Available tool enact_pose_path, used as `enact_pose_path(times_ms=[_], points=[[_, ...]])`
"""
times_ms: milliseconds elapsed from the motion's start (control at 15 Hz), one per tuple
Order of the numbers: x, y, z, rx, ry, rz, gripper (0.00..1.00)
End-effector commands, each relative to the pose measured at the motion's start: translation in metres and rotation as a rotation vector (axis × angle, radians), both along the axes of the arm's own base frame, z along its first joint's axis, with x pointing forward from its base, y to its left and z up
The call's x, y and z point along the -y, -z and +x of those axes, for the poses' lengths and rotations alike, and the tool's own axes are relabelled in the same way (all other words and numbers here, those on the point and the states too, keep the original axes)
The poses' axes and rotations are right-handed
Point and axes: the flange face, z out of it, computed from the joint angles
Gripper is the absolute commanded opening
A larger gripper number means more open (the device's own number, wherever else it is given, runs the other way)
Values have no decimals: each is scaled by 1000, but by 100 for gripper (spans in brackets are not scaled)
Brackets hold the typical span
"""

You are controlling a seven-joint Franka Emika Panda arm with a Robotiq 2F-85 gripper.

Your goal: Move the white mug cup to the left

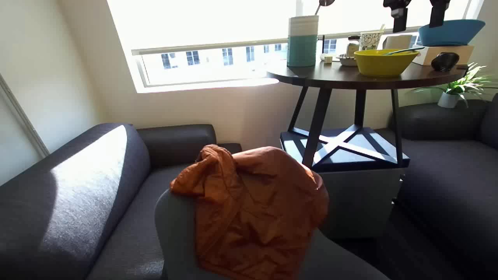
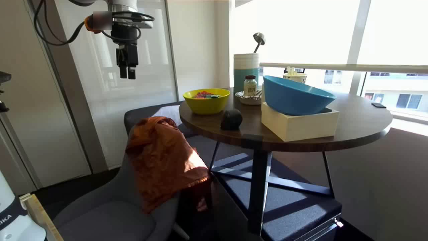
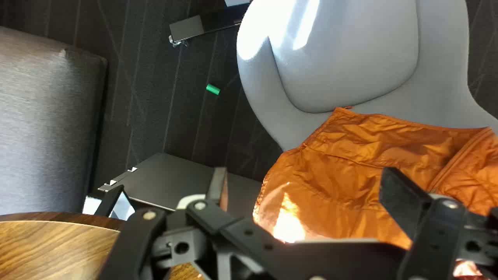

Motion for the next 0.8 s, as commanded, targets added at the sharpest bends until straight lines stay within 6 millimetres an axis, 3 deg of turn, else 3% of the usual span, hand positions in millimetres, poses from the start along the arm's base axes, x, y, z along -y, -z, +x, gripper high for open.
enact_pose_path(times_ms=[0, 267, 400, 533, 733], points=[[0, -1, 0, -1, 0, 0, 100], [0, -1, 0, -1, 0, 0, 100], [15, -3, 8, 8, 71, 33, 100], [45, -3, 15, 20, 191, 58, 100], [106, -15, 18, 55, 337, 58, 100]])
